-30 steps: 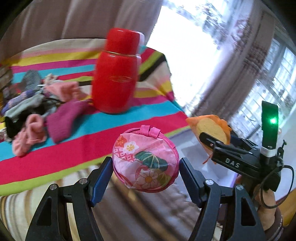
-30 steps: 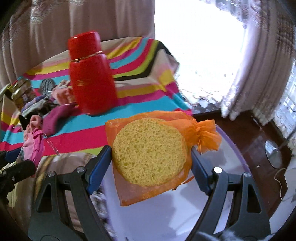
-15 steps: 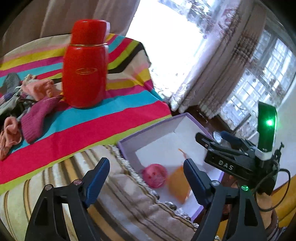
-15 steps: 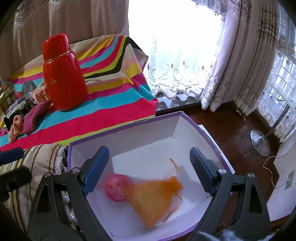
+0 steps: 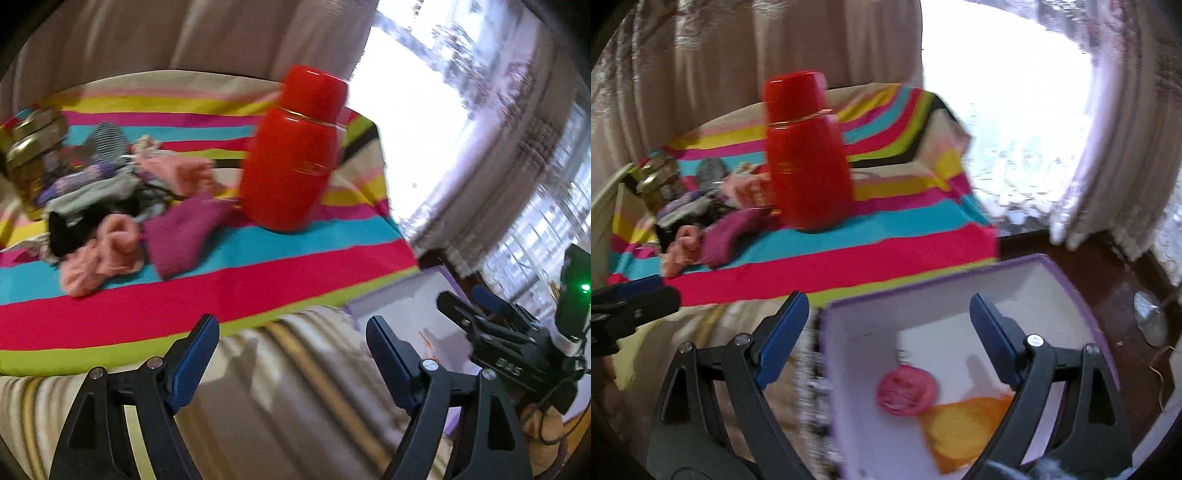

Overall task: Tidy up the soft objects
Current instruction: 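Grasp the black scrunchie with the left tool while the right grasps the magenta sock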

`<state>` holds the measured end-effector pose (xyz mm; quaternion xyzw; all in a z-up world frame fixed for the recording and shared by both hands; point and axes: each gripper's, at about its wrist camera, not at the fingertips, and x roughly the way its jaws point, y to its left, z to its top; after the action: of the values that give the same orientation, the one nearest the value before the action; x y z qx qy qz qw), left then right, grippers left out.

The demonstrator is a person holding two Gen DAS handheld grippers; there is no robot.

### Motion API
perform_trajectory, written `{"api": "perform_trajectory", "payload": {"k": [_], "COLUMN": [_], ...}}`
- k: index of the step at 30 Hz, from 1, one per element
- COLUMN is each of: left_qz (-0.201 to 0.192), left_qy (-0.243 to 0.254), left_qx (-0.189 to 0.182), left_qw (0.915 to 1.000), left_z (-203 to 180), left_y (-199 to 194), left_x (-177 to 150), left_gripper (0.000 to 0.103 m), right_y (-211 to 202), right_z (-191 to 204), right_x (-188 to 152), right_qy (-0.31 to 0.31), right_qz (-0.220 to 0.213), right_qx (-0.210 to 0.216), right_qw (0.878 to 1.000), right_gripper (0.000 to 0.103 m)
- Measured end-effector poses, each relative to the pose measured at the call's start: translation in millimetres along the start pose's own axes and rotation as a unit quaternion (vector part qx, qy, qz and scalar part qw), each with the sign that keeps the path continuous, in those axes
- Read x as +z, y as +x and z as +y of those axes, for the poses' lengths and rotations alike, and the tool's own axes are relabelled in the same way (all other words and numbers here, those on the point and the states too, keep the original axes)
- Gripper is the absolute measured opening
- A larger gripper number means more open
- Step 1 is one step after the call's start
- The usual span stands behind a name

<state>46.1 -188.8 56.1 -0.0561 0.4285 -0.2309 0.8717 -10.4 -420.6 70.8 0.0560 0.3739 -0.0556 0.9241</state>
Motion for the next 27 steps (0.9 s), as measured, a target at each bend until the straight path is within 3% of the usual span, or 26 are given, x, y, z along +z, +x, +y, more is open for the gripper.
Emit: {"api": "perform_trajectory", "payload": {"k": [6, 12, 27], "left_qz": [-0.02, -0.028, -0.028], "left_qy": [-0.047, -0.101, -0.215], "left_qx": [0.042, 0.061, 0.058], "left_qw": [0.9978, 0.9926, 0.9744], "left_z": [58, 115, 210], "left_y": [-16, -26, -5], "left_x": [6, 13, 46], "left_gripper": [0.082, 0.078, 0.07], "right_y": [22, 49, 128], "right_z": [44, 84, 160], "right_x": [18, 34, 56], "right_qy": [0.001, 0.007, 0.026], "right_qz": [0.022, 0.049, 0.096], "right_qx": [0.045, 0.077, 0.093], "right_qw": [0.999, 0.996, 0.991], "right_gripper": [0.091, 0.091, 0.091]}}
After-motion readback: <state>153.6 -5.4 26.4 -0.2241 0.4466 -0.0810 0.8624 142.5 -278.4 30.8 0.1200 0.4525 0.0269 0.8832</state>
